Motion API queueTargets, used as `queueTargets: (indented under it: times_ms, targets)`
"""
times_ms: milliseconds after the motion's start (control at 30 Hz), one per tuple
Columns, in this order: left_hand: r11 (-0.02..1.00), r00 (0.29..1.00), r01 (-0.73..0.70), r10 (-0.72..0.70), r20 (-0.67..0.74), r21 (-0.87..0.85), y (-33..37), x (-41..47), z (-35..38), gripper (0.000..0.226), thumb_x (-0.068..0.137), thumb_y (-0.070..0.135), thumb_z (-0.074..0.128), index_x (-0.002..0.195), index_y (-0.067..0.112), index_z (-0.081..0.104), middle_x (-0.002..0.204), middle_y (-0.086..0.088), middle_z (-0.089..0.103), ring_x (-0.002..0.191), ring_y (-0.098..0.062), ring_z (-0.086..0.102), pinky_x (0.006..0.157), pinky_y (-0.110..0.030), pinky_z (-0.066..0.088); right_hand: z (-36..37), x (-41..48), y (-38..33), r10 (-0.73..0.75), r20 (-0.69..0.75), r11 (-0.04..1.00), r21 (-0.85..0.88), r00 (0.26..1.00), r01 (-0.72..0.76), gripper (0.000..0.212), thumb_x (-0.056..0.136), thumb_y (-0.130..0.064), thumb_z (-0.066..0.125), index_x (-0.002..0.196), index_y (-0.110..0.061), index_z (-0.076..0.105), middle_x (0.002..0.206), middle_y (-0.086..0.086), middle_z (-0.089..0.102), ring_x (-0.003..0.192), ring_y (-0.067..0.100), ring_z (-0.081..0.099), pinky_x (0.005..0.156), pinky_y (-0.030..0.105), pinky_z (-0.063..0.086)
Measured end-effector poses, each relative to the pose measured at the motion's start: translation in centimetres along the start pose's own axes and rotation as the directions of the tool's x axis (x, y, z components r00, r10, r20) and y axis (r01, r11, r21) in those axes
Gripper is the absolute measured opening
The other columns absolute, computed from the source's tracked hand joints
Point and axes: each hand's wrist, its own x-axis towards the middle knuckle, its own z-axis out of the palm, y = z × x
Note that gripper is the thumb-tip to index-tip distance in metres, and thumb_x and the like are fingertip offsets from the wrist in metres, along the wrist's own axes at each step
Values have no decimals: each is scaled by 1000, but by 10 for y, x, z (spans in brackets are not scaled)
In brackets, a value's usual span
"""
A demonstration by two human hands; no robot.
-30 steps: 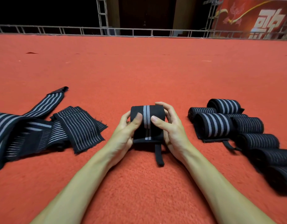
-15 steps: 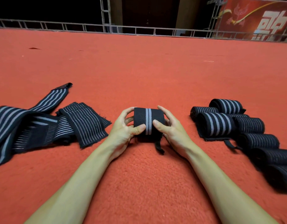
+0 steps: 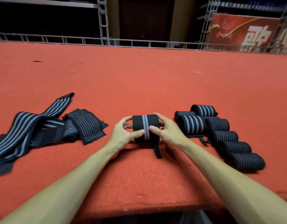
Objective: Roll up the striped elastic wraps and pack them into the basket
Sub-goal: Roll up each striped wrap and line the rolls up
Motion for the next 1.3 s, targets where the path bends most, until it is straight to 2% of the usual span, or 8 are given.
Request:
queueTargets:
  times_ms: [67,233,367,567,667,900,1100,1300]
  targets:
    - [999,999,-6,9,53,-53,5,-8,16,56,71,6,81,119,23,55,101,-6,70,87,-16,70,72,-38,59,-28,-14,0,33,57,998,49,998,-36,43,90,-22,65,130,-22,50,105,4,68,76,14,64,56,32,53]
    - [974,980,119,-84,180,-191,13,-20,80,51,78,-3,71,122,16,54,102,-13,68,89,-26,68,71,-38,58,-95,-53,5,133,42,991,-22,990,-132,35,90,-25,65,123,-28,54,89,-10,65,63,-8,59,58,12,44]
    - [972,966,163,-123,227,-168,14,-27,123,52,78,-3,71,123,16,52,107,-18,66,94,-31,68,83,-44,57,-131,-76,17,180,-31,955,-235,983,-183,46,84,-40,69,126,-25,58,110,-10,67,102,6,63,88,21,47]
    - [973,949,208,-175,263,-104,6,-25,156,57,78,-1,73,127,13,48,111,-18,60,89,-26,67,78,-37,58,-149,-88,26,98,-138,823,-546,986,-159,46,82,-37,71,124,-20,61,125,-3,63,118,16,55,103,31,39]
    - [992,963,126,-126,240,16,2,-20,167,58,79,8,75,129,15,47,102,-7,62,91,-20,66,85,-38,56,-148,-87,34,103,-157,774,-608,982,-178,42,85,-34,67,125,-23,60,127,-3,61,122,19,52,106,41,34]
    - [885,977,-134,43,209,447,-9,-16,158,48,85,36,68,129,17,59,124,2,64,115,-11,58,98,-22,41,-133,-83,39,74,-184,673,-716,980,-185,48,89,-36,62,135,-25,51,132,-1,54,125,23,44,99,41,29]
    - [838,961,-198,64,269,509,3,-20,117,45,88,26,66,131,18,53,121,-5,60,102,-13,56,94,-24,41,-112,-81,23,-58,-207,671,-732,977,-116,38,89,-23,56,127,-22,56,129,-2,47,120,23,36,96,36,24]
    - [747,968,-252,184,173,615,17,-35,14,31,87,11,63,117,20,62,107,0,64,90,-9,58,83,-16,40,-42,-54,-10,-124,7,760,-642,992,100,35,90,-24,56,125,-19,58,125,3,52,121,23,39,105,35,33]
